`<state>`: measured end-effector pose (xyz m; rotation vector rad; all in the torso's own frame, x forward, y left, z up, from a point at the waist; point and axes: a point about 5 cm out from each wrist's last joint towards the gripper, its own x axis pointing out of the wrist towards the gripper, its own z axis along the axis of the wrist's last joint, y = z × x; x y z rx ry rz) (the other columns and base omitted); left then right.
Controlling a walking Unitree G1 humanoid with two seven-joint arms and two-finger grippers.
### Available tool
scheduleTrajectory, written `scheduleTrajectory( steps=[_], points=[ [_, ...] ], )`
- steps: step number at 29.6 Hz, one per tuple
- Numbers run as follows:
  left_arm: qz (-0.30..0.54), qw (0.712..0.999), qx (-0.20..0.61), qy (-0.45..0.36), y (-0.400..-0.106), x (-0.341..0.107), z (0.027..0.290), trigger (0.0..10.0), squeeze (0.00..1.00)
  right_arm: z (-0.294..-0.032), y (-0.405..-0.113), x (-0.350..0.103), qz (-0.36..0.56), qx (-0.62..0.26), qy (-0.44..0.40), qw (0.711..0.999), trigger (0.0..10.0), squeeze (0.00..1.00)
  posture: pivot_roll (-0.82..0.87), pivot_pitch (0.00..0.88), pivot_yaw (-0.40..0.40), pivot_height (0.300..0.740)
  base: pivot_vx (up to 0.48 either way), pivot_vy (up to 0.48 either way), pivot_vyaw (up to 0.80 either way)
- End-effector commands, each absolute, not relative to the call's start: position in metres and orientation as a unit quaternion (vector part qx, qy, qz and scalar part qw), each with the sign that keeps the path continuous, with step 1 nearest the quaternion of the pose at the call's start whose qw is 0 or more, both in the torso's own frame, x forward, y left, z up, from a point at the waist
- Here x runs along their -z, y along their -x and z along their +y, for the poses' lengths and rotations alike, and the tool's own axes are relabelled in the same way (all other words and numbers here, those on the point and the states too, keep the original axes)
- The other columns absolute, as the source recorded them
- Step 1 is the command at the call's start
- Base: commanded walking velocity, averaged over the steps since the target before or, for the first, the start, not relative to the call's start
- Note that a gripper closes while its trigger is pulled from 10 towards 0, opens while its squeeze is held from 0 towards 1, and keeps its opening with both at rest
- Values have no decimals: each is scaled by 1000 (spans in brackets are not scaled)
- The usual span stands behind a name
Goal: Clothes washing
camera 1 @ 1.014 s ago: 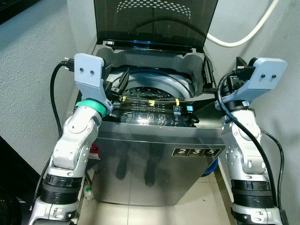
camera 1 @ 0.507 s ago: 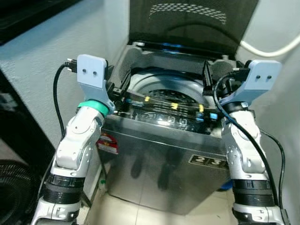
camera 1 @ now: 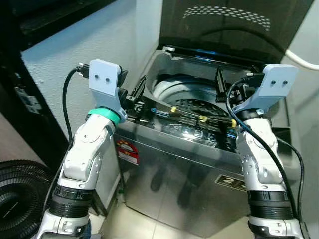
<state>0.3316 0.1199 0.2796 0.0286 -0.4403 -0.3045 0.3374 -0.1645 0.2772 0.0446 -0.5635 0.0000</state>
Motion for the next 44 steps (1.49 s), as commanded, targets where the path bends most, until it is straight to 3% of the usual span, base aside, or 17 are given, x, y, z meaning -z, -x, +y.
scheduleTrajectory(
  steps=[1, 26, 44],
  points=[
    [-217, 963, 155, -22, -332, -278, 117, 10000, 0, -169, -338, -271, -266, 11, -25, 964, 10000, 0, 9, 76, 12, 740, 0, 0, 756],
    [-218, 964, 153, -17, -334, -280, 118, 10000, 0, -164, -336, -271, -269, -1, -35, 963, 10000, 0, 10, 79, 18, 740, 0, 0, 0],
    [-215, 965, 151, -16, -335, -279, 120, 10000, 0, -160, -336, -269, -268, -10, -19, 963, 10000, 0, 9, 74, 21, 740, -417, 0, 0]
  ],
)
